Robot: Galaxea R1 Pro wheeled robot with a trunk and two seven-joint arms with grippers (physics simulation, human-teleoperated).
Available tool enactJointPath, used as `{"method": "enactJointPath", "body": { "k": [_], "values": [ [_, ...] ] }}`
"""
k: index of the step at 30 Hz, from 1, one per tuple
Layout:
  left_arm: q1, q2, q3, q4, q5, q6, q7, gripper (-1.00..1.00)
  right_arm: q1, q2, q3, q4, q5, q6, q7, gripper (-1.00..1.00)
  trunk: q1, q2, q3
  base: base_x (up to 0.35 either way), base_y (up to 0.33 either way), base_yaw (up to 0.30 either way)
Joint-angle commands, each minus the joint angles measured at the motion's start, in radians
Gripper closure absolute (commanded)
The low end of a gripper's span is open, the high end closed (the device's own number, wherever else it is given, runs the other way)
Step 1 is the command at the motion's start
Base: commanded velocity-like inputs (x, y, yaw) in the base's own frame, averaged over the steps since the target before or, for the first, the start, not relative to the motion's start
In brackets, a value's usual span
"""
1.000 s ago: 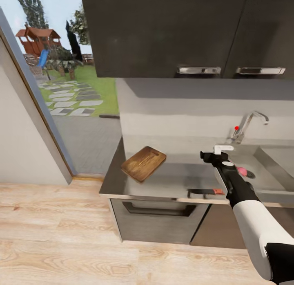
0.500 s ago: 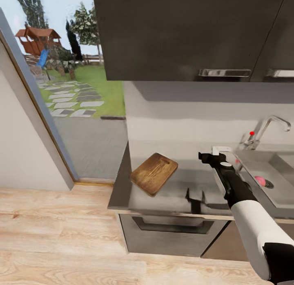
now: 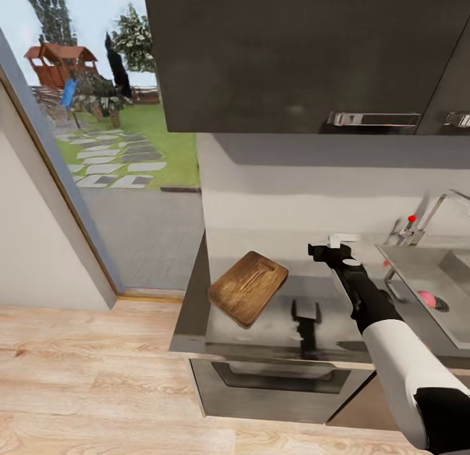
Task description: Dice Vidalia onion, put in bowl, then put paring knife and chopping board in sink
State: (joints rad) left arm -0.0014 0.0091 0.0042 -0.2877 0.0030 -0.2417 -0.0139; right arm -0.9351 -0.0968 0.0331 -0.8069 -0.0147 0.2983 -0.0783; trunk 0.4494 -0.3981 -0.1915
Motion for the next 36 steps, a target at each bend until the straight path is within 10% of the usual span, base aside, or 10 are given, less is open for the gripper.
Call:
{"method": "enactJointPath", "body": {
  "k": [1,15,36],
  "values": [
    [0.0,0.0,0.0,-0.001,0.0,-0.002,-0.001,-1.0,-0.001,0.0,0.019,-0.002,-0.002,0.01,-0.005,-1.0,0.001,-0.002,-0.002,0.011,0.0,0.0],
    [0.0,0.0,0.0,0.0,0.0,-0.002,-0.001,-1.0,-0.001,-0.003,0.06,-0.002,0.0,0.069,0.231,-1.0,0.001,-0.002,-0.002,0.006,-0.005,0.0],
    [0.0,0.002,0.0,0.0,0.0,-0.002,-0.001,-1.0,0.0,-0.003,0.062,0.009,0.004,0.074,0.25,-1.0,0.001,-0.002,-0.002,0.115,-0.036,0.0]
  ]
}}
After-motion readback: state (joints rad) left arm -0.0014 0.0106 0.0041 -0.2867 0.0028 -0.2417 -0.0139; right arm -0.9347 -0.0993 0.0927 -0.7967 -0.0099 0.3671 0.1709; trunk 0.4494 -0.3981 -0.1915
